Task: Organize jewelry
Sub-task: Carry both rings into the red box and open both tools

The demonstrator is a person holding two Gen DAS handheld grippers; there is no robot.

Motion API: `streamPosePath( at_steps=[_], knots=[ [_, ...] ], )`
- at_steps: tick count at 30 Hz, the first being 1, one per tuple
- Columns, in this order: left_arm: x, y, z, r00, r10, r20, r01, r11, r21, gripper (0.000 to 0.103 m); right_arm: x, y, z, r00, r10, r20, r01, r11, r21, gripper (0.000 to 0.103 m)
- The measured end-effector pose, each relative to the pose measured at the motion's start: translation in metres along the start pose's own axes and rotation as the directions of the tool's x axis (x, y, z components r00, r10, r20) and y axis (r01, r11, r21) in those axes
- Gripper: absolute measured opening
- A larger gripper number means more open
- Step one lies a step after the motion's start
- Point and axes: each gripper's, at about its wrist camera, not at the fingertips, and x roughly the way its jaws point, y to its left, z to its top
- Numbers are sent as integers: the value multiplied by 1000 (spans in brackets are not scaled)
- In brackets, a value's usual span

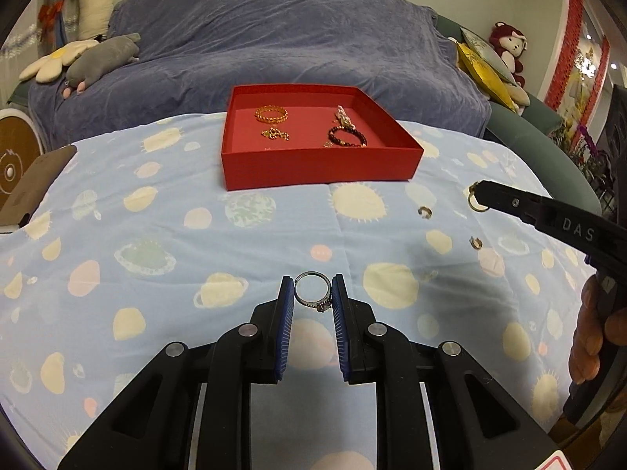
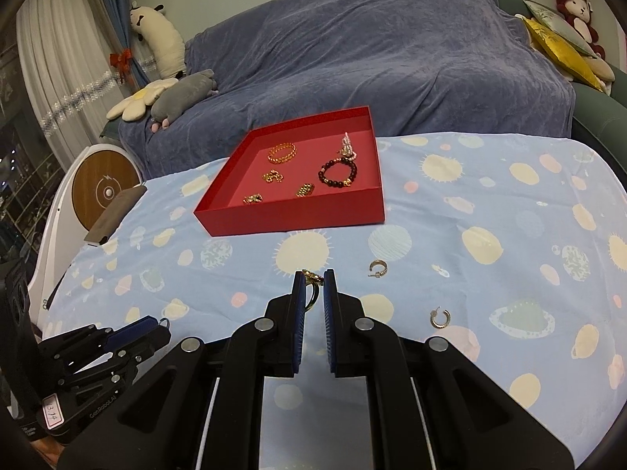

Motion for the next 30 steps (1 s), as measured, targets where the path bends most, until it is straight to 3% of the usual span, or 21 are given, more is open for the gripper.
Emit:
streamPosePath(
  at_steps=[15, 30],
  knots=[
    [20, 0, 57, 997, 64, 47, -62, 997, -34, 17, 9, 3, 38, 998, 8, 65, -11, 999, 41, 8],
    [41, 10, 76, 993, 115, 30, -114, 992, -56, 17, 31, 9, 43, 999, 18, 36, -19, 999, 48, 8]
  ],
)
